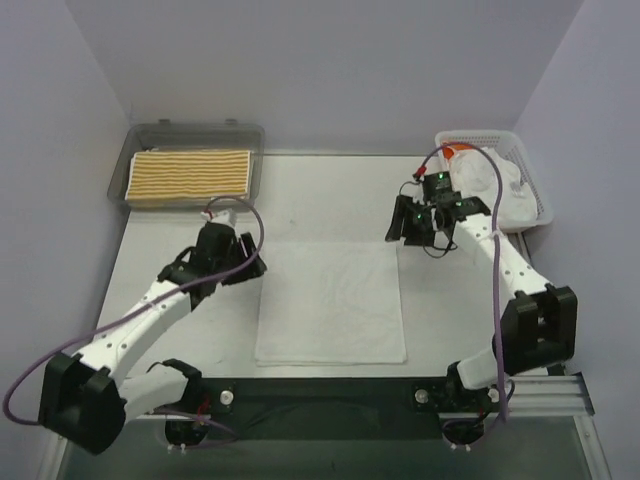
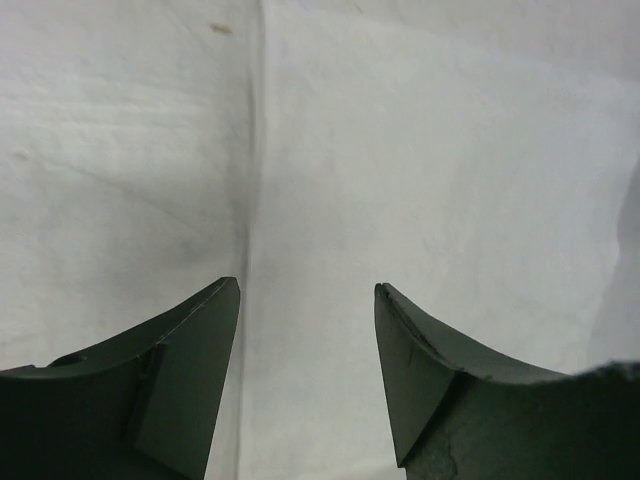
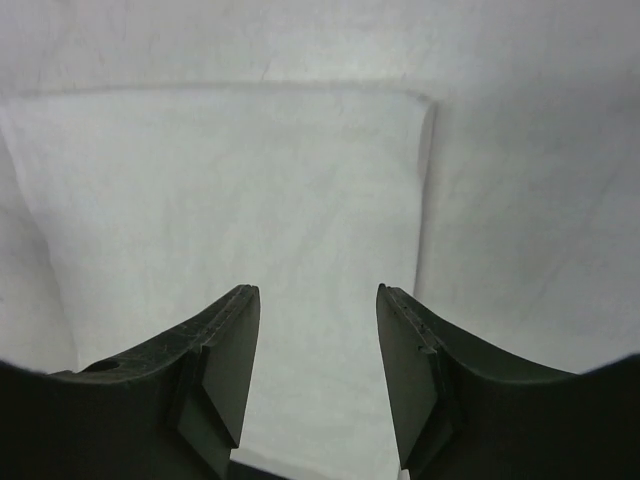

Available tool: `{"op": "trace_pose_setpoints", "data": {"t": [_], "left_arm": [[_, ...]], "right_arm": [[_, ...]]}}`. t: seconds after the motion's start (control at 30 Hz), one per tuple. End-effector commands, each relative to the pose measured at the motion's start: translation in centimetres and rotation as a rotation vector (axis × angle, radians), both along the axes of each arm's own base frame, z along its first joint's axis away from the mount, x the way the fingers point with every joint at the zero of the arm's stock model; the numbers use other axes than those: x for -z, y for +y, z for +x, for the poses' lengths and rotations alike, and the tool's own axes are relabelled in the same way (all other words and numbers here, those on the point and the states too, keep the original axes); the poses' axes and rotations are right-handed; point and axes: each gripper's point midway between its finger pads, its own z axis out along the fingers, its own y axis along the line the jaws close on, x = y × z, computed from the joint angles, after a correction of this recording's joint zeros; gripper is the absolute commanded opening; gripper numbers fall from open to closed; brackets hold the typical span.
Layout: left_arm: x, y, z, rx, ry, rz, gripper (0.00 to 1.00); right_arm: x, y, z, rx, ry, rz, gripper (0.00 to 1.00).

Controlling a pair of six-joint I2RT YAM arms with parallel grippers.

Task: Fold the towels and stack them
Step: Fold the towel

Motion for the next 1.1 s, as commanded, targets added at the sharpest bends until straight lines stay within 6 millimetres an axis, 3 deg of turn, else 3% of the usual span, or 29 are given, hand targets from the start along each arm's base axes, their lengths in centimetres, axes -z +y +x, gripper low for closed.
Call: {"op": "trace_pose_setpoints", "data": {"t": [0.0,0.03,0.07,0.1,0.17,0.23,0.27,0.4,0.43,0.47,0.7,1.07], "left_arm": [[-1.0,2.8,6.0,-0.026,-0.11,0.049,0.67],[-1.5,2.6,7.6,-0.019,-0.143,0.021,0.68],[-0.2,3.4,8.9,-0.023,-0.111,0.031,0.69],[-0.1,3.4,9.8,-0.018,-0.113,0.026,0.7],[0.6,3.0,12.2,0.006,-0.104,0.012,0.7],[1.3,2.2,14.1,0.037,-0.101,0.004,0.71],[1.6,1.8,14.6,0.052,-0.097,-0.005,0.71],[2.6,0.9,17.3,0.072,-0.097,-0.008,0.71],[3.9,0.9,17.6,0.076,-0.066,0.002,0.71],[3.7,0.6,18.3,0.079,-0.073,0.004,0.71],[7.1,0.4,18.9,0.096,0.018,0.024,0.68],[10.4,0.7,16.7,0.13,0.123,0.045,0.66]], "right_arm": [[1.1,-1.6,3.5,-0.006,0.01,-0.001,0.5],[1.3,-1.9,4.4,0.004,0.009,0.011,0.54],[0.9,-2.4,5.7,0.018,-0.004,0.038,0.54],[1.8,-2.6,6.6,0.017,0.005,0.042,0.56],[1.8,-3.4,8.3,0.032,-0.009,0.05,0.56],[3.1,-3.6,9.4,0.033,0.017,0.062,0.57],[2.8,-3.9,10.3,0.039,0.006,0.068,0.57],[5.2,-4.0,12.0,0.029,0.049,0.085,0.55],[5.5,-3.9,12.1,0.023,0.057,0.091,0.53],[5.9,-3.8,12.3,0.017,0.062,0.09,0.52],[9.4,-3.1,11.4,-0.007,0.163,0.126,0.49],[11.8,-2.5,8.8,-0.035,0.268,0.179,0.46]]}}
